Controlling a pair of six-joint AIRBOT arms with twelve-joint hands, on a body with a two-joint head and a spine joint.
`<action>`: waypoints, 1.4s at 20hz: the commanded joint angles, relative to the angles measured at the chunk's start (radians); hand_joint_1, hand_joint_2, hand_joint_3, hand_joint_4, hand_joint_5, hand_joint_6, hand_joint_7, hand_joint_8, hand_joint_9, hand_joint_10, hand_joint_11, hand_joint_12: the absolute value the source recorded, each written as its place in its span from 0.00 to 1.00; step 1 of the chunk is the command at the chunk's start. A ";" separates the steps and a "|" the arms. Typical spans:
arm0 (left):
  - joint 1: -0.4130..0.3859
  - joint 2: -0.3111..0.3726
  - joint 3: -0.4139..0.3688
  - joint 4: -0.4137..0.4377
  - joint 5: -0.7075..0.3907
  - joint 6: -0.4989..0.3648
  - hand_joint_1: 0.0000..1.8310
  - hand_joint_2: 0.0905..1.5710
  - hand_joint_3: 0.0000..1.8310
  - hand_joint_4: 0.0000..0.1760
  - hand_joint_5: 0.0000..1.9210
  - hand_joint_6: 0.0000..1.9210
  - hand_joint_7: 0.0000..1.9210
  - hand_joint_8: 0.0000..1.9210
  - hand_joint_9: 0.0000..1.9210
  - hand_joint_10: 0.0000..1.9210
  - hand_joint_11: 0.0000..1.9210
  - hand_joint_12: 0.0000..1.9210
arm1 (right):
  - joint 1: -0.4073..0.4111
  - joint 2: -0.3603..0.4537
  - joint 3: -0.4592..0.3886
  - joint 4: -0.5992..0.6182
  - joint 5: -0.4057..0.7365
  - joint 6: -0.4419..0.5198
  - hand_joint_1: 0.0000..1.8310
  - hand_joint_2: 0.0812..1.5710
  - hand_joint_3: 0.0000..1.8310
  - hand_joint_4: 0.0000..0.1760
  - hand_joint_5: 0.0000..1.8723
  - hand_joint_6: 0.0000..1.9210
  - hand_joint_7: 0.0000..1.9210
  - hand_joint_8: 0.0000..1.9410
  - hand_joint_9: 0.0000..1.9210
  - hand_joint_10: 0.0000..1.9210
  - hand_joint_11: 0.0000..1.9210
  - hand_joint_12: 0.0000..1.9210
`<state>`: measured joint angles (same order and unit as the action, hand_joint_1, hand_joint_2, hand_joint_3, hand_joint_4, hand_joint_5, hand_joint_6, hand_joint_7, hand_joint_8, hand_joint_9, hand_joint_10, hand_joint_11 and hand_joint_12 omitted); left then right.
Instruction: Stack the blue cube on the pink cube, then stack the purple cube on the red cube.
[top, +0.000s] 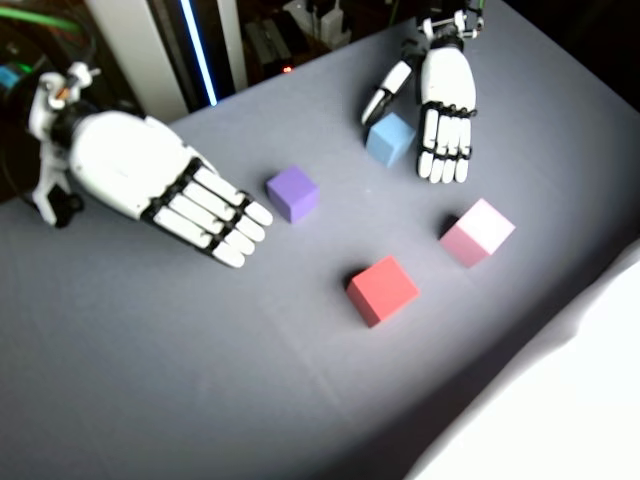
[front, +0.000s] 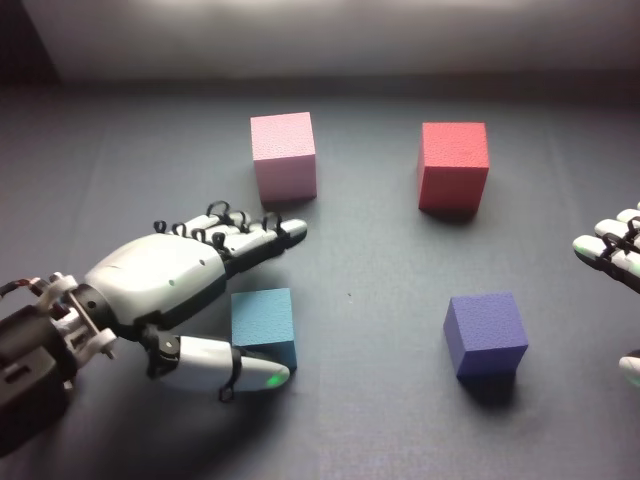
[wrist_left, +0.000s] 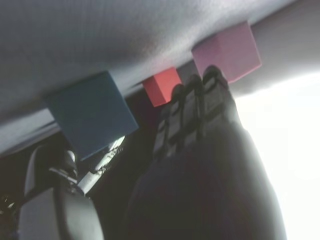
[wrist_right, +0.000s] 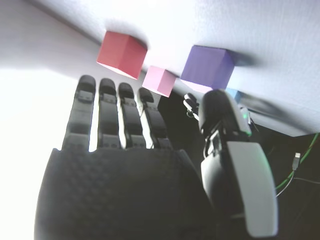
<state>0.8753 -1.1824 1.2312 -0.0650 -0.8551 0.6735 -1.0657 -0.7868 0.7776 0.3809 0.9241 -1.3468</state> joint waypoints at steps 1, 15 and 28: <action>0.002 -0.018 0.014 -0.016 -0.039 -0.024 0.43 0.65 0.00 0.05 0.23 0.06 0.39 0.09 0.19 0.36 0.00 0.70 | 0.000 0.002 0.002 -0.010 0.117 0.005 0.14 0.88 0.00 0.00 0.00 0.00 0.00 0.00 0.00 0.00 0.00 0.00; -0.138 0.020 0.044 0.014 -0.086 -0.014 0.59 0.76 0.00 0.00 0.41 0.67 0.42 1.00 0.55 1.00 0.61 1.00 | -0.007 0.005 0.003 -0.004 0.143 0.028 0.15 0.87 0.00 0.00 0.00 0.00 0.00 0.00 0.00 0.00 0.00 0.00; -0.442 -0.088 0.263 -0.011 0.170 0.051 0.62 0.73 0.00 0.00 0.45 0.60 0.59 1.00 0.68 1.00 0.74 1.00 | -0.014 0.000 0.007 -0.004 0.142 0.036 0.25 0.87 0.00 0.00 0.00 0.00 0.00 0.00 0.00 0.00 0.00 0.00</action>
<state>0.4419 -1.2766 1.4963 -0.0704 -0.5999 0.7235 -1.0840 -0.7887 0.7799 0.3878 0.9527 -1.3136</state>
